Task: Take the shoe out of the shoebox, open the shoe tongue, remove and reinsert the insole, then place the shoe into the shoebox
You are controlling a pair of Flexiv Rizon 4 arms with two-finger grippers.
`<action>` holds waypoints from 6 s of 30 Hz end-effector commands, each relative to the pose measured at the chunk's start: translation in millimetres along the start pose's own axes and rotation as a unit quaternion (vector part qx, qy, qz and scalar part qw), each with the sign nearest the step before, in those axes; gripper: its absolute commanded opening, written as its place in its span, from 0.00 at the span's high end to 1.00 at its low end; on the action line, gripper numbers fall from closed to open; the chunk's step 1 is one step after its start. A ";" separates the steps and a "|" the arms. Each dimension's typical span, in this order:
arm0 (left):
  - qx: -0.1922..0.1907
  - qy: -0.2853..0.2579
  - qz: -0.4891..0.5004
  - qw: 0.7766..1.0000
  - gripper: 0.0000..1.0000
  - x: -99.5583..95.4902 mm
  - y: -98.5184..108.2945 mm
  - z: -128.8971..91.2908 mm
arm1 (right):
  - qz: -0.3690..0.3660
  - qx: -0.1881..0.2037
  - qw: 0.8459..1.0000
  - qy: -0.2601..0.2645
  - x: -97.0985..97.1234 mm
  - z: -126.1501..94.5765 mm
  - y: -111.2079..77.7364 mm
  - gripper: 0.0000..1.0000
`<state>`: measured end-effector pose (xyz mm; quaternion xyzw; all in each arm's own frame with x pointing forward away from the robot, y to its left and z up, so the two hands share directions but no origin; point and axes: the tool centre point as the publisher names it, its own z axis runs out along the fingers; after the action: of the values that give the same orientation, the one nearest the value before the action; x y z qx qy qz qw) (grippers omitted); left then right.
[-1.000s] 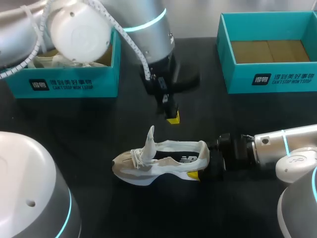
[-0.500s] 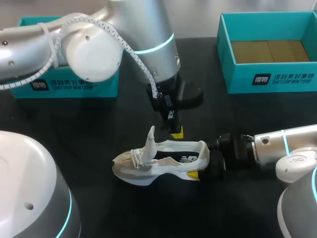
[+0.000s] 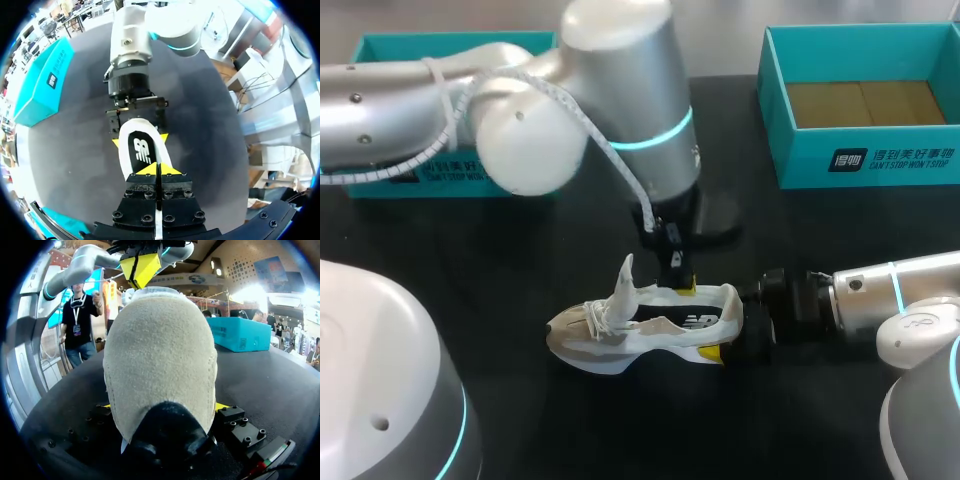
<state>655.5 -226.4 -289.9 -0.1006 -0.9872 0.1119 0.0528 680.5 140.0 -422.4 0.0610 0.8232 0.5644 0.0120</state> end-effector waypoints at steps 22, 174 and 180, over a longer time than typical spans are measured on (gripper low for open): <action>-0.056 -0.003 -0.059 0.997 1.00 -3.4 18.4 75.0 | 0.001 0.003 1.000 0.000 0.6 0.2 0.6 1.00; 0.132 -0.151 -0.080 0.976 1.00 -18.4 -9.5 34.0 | 0.001 0.003 1.000 0.000 0.6 0.2 0.6 1.00; 0.121 -0.161 -0.079 0.976 1.00 -21.3 -13.0 34.0 | 0.001 0.003 1.000 0.000 0.6 0.2 0.6 1.00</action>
<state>669.5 -243.6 -322.0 0.0027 -0.9626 0.2576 -0.0836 681.0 138.7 -422.5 0.0611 0.8231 0.5645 0.0123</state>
